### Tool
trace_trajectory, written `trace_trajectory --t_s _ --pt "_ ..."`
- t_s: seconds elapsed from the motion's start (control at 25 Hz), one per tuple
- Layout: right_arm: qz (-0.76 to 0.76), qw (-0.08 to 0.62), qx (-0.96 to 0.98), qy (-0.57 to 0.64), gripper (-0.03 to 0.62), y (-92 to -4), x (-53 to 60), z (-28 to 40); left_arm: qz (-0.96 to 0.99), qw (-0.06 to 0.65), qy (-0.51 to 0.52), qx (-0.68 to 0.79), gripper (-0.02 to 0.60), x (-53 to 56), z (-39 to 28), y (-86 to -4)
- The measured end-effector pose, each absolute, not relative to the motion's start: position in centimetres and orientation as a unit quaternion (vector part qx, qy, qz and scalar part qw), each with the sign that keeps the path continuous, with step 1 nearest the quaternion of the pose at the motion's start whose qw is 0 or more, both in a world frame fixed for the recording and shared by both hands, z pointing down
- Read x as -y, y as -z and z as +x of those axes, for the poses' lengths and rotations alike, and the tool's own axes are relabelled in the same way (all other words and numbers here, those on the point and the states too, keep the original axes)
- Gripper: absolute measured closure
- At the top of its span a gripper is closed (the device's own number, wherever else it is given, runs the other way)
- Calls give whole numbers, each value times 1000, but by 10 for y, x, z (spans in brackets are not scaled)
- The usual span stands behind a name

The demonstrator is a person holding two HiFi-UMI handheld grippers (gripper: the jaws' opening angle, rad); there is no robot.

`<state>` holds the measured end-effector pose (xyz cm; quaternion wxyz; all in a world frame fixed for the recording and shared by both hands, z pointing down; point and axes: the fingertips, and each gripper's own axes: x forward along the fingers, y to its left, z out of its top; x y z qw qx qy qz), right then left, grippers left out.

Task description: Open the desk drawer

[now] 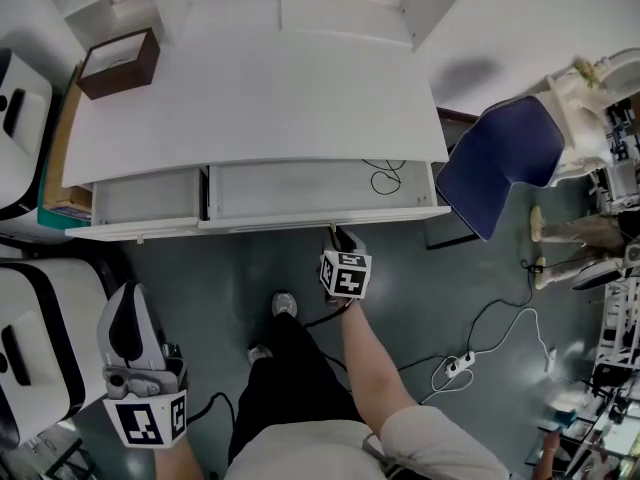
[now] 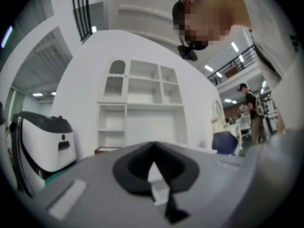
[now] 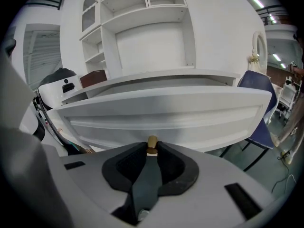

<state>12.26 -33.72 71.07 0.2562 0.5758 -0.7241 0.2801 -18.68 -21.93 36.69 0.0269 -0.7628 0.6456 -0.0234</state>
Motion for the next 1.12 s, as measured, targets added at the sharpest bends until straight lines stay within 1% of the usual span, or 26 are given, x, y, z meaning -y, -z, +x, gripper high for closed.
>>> trace_trajectory --t_s 0.76,0.88,0.96,1.04,1.12 --pt "584 256 714 -288 519 -710 284 128 -769 43 21 -638 572 175 -187 -356" --pt "593 247 713 -281 511 -701 277 129 -770 45 19 -636 573 169 -188 -353" --pt "598 236 715 -274 538 -691 271 129 -773 49 15 -633 572 164 -187 -350" --pt "596 227 723 -266 592 -678 263 128 -776 54 12 -628 572 160 -184 -346" --pt "589 223 733 -255 594 -663 254 124 -779 59 9 -624 573 155 -183 -341"
